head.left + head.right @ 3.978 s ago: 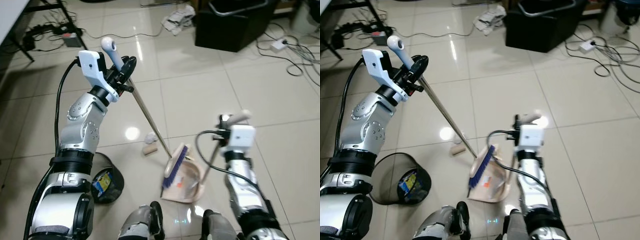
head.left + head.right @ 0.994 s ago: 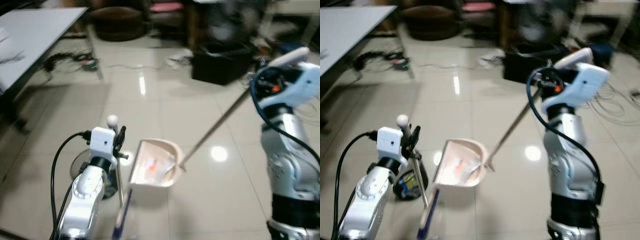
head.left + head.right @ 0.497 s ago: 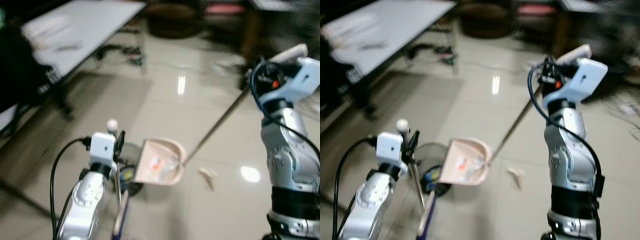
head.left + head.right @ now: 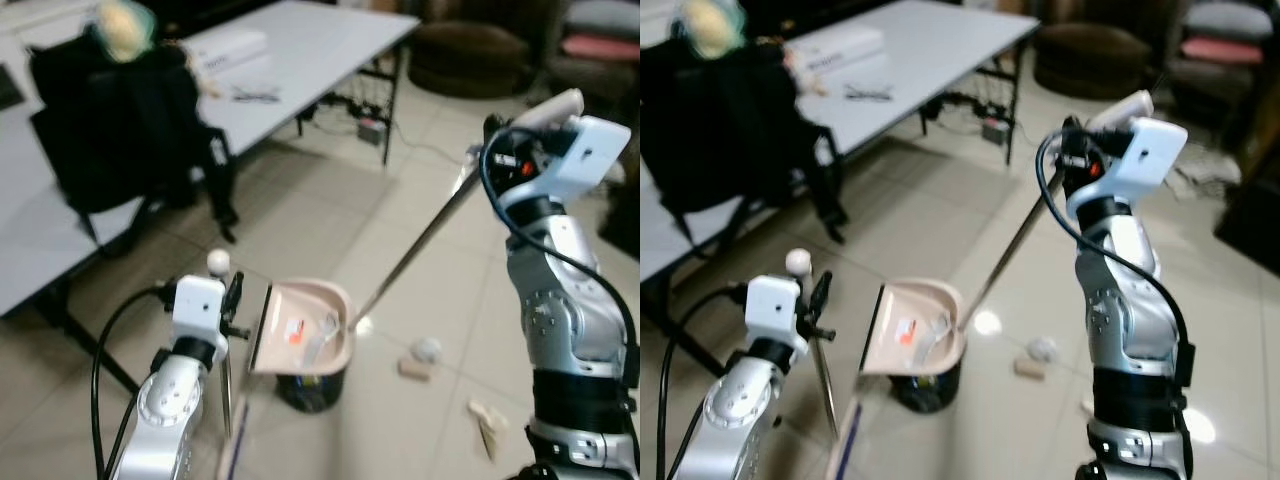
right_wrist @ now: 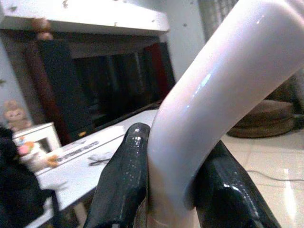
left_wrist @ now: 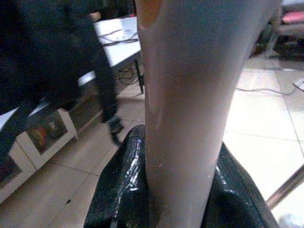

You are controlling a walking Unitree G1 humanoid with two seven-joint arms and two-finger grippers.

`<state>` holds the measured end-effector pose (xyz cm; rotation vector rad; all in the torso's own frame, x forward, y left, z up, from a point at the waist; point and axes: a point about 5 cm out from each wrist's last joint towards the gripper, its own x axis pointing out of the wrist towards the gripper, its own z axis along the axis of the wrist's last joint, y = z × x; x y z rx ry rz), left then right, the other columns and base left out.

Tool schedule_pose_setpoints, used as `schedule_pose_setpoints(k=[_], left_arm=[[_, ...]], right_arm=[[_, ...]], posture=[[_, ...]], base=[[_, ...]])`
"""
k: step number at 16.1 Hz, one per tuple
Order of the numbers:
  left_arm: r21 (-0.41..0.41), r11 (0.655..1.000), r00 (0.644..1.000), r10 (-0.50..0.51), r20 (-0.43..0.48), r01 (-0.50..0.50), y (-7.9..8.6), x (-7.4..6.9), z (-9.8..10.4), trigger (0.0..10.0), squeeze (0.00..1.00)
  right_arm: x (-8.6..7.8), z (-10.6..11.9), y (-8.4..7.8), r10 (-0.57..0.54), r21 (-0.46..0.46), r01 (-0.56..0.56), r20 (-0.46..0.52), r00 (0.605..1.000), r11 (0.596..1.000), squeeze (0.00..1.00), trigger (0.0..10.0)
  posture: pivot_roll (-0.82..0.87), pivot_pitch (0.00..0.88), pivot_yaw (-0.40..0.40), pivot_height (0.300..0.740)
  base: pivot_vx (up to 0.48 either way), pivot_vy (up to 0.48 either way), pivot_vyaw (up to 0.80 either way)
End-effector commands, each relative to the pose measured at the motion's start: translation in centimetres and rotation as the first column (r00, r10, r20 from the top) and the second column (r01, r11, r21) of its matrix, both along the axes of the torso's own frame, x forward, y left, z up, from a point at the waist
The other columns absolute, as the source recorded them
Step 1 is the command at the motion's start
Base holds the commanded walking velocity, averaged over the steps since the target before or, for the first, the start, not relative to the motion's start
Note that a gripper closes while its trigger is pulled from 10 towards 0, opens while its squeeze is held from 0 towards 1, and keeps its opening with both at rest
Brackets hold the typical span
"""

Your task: Sweep floor

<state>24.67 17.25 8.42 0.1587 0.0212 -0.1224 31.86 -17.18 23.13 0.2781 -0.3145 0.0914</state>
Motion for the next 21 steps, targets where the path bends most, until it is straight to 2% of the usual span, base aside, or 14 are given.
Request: schedule_pose_setpoints(k=[1,8,9,10,11,13,16,17,20,21], left_arm=[[0.012,1.000,0.999,0.025,0.024,-0.025,0.5,0.2,0.6,10.0,0.00],[0.006,1.000,1.000,0.020,0.016,-0.020,0.3,0.2,0.6,10.0,0.00],[0.005,1.000,1.000,0.018,0.014,-0.019,0.2,0.3,0.6,10.0,0.00],[0.006,1.000,1.000,0.015,0.014,-0.015,0.1,0.3,0.6,10.0,0.00],[0.007,1.000,1.000,0.013,0.013,-0.013,0.1,0.4,0.6,10.0,0.00],[0.006,1.000,1.000,0.008,0.013,-0.008,-0.1,0.4,0.6,10.0,0.00],[0.005,1.000,1.000,0.005,0.012,-0.005,-0.2,0.4,0.6,10.0,0.00],[0.004,1.000,1.000,0.005,0.011,-0.005,-0.2,0.4,0.6,10.0,0.00],[0.001,1.000,1.000,0.004,0.007,-0.004,-0.3,0.4,0.5,10.0,0.00],[0.000,1.000,1.000,0.004,0.007,-0.004,-0.4,0.4,0.5,10.0,0.00]], right_arm=[[-0.2,1.2,0.8,0.045,-0.005,-0.045,0.059,0.997,0.999,0.00,10.0],[0.0,1.8,0.7,0.017,-0.027,-0.015,0.097,0.995,1.000,0.00,10.0],[0.0,2.1,0.7,0.011,-0.066,-0.002,0.124,0.992,0.998,0.00,10.0],[-0.1,2.5,1.1,0.026,-0.159,0.001,0.163,0.986,0.987,0.00,10.0],[-0.2,2.6,1.3,0.035,-0.180,-0.002,0.182,0.983,0.984,0.00,10.0],[-0.3,2.8,2.6,0.087,-0.265,-0.026,0.221,0.971,0.964,0.00,10.0],[-0.3,2.6,4.0,0.152,-0.329,-0.064,0.250,0.956,0.942,0.00,10.0],[-0.5,2.6,5.0,0.198,-0.364,-0.089,0.274,0.941,0.927,0.00,10.0],[-1.2,2.3,7.5,0.327,-0.484,-0.141,0.323,0.888,0.863,0.00,10.0],[-1.7,2.2,8.8,0.382,-0.537,-0.157,0.338,0.860,0.829,0.00,10.0]], posture=[[-0.08,0.000,0.027,0.740],[-0.08,0.000,0.025,0.740],[-0.09,0.000,0.028,0.740],[-0.09,0.000,0.029,0.740],[-0.09,0.000,0.029,0.740],[-0.09,0.000,0.029,0.740],[-0.09,0.000,0.027,0.740],[-0.09,0.000,0.027,0.740],[-0.09,0.000,0.027,0.740],[-0.08,0.000,0.026,0.740]], base=[[0.000,0.000,0.00],[0.000,0.000,0.00],[0.000,0.000,0.00],[0.000,0.000,0.00],[0.000,0.000,0.00],[0.000,0.000,0.00],[0.000,0.000,0.00],[0.000,0.000,0.00],[0.000,0.000,0.00],[0.000,0.000,0.00]])
